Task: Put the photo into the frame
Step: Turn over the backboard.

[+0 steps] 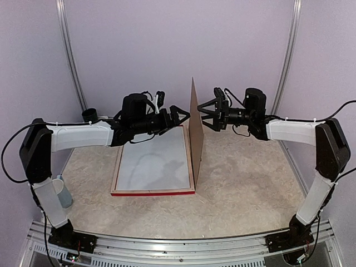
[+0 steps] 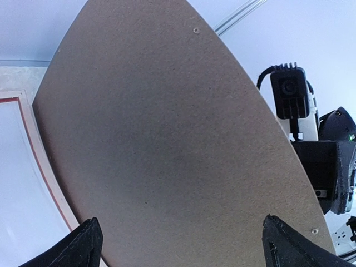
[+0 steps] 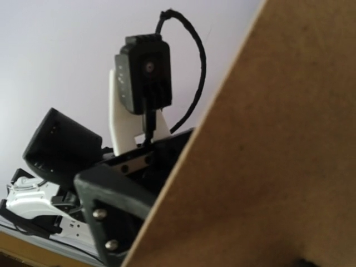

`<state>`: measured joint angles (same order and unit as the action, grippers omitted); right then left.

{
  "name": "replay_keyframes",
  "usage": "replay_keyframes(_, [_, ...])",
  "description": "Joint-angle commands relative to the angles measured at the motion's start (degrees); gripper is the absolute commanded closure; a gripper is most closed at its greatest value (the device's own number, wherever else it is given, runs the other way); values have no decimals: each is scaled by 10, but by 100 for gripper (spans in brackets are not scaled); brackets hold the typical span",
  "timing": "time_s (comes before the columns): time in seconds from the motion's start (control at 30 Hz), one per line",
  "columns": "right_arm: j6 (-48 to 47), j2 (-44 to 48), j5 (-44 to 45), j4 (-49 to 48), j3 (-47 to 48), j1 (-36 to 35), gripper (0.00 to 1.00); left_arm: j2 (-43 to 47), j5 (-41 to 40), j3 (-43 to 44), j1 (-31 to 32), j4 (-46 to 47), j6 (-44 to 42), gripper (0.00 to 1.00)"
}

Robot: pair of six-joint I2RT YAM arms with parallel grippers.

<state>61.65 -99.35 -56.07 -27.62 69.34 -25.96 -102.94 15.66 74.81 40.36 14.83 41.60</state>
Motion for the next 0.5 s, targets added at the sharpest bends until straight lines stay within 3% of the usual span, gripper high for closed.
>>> replay_keyframes(0.0, [48, -24, -24, -109, -4, -13, 9, 22, 30, 21, -9, 34, 17, 1])
replay_keyframes(0.17, [91, -48, -38, -183, -6, -21, 9, 23, 36, 29, -14, 39, 19, 1])
replay_keyframes(0.47, [76, -87, -38, -183, -12, -24, 9, 36, 49, 18, -22, 64, 39, 1])
